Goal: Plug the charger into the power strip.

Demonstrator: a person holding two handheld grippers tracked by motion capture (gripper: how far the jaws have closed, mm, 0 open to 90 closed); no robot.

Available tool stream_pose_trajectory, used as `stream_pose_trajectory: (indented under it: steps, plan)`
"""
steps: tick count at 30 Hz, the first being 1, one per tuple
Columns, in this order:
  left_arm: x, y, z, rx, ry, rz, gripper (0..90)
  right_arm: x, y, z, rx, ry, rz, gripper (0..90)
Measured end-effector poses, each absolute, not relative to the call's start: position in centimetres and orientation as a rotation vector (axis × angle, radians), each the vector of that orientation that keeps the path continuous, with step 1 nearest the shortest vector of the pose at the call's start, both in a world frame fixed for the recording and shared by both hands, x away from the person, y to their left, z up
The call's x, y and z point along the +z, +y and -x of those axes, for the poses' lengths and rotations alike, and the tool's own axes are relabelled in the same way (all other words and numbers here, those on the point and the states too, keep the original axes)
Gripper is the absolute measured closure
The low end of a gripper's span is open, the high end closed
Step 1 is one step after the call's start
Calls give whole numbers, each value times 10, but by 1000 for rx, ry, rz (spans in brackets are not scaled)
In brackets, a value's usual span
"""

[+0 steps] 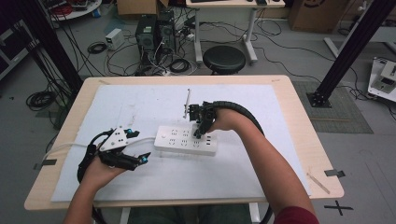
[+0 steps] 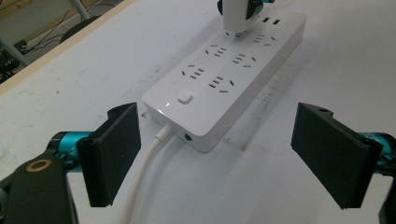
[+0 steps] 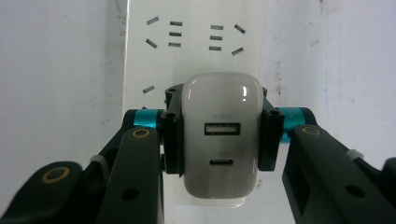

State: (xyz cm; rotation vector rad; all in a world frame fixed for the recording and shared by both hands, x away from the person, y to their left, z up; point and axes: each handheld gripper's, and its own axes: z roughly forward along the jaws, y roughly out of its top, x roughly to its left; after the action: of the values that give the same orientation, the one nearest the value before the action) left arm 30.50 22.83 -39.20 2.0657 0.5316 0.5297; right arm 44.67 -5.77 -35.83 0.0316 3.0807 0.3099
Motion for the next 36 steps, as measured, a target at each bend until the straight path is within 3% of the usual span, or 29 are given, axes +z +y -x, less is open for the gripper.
stream_pose_trajectory:
  steps: [36]
  plan:
    - [-393,226,-305,537,531,-2049,159,-373,-49,-444,261,3066,-83,633]
